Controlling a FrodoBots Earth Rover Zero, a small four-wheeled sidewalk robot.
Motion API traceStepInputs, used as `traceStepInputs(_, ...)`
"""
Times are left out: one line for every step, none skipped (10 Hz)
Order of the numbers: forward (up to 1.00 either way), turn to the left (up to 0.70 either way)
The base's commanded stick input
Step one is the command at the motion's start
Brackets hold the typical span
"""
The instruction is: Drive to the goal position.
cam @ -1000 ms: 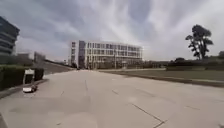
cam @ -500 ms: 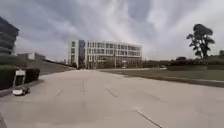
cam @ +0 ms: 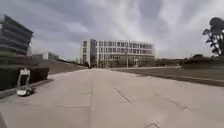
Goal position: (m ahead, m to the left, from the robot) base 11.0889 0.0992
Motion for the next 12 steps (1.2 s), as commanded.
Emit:
traceStepInputs(0.7, 0.0)
traceStepInputs(0.7, 0.0)
traceStepInputs(0.7, 0.0)
traceStepInputs(0.7, 0.0)
traceStepInputs(0.7, 0.0)
traceStepInputs(0.7, 0.0)
traceStepInputs(0.7, 0.0)
traceStepInputs(0.7, 0.0)
traceStepInputs(0.7, 0.0)
traceStepInputs(0.7, 0.0)
traceStepInputs(0.7, 0.0)
traceStepInputs(0.7, 0.0)
